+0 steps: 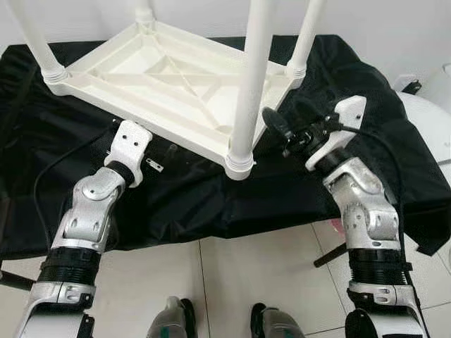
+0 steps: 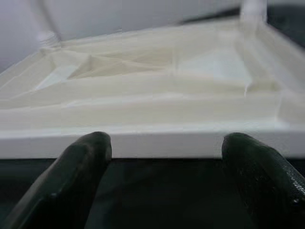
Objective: Building children table
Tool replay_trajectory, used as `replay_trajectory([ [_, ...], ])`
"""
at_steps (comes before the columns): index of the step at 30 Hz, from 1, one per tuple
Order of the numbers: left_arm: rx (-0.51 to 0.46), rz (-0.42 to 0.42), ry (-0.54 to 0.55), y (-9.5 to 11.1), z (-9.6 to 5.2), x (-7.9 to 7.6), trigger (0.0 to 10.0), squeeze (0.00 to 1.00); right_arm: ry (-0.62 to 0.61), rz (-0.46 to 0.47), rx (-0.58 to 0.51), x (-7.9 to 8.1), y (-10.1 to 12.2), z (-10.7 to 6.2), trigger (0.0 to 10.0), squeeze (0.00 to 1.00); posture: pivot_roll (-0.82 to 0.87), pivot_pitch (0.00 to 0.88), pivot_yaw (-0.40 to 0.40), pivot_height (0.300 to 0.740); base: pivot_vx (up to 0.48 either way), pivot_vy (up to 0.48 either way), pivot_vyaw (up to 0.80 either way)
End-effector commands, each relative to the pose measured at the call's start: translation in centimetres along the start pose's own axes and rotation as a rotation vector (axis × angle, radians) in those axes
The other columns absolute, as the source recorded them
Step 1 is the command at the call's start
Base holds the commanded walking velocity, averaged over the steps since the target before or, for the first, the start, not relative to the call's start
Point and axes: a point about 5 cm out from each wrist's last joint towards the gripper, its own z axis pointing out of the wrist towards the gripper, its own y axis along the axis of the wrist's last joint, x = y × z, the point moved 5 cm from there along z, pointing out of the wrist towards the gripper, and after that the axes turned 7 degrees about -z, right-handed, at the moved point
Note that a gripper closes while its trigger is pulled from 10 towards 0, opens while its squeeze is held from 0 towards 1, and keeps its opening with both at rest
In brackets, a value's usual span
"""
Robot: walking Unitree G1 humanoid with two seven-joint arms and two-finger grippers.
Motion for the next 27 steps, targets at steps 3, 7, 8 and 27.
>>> replay_trajectory([
  [3,-0.032,-0.124,0.138,-0.1,-0.9,1.1,10.0,0.0,-0.107,-0.004,0.022,-1.0,-1.0,-0.4,10.0,0.0,-0.07,0.204,0.001,0.74,0.0,0.0,0.0],
  [7,-0.031,-0.255,0.224,-1.5,-1.9,1.6,10.0,0.0,-0.144,0.026,0.016,-0.2,-1.6,-0.7,10.0,0.0,-0.06,0.197,0.0,0.74,0.0,0.0,0.0],
  [8,-0.016,-0.273,0.251,-2.1,-2.1,1.8,10.0,0.0,-0.155,0.044,0.016,0.0,-1.9,-0.9,10.0,0.0,-0.06,0.197,0.0,0.74,0.0,0.0,0.0],
  [27,-0.021,-0.265,0.429,-4.0,-3.9,1.8,10.0,0.0,-0.185,-0.01,0.075,1.2,-4.9,-2.4,10.0,0.0,-0.06,0.147,-0.004,0.74,0.0,0.0,0.0],
])
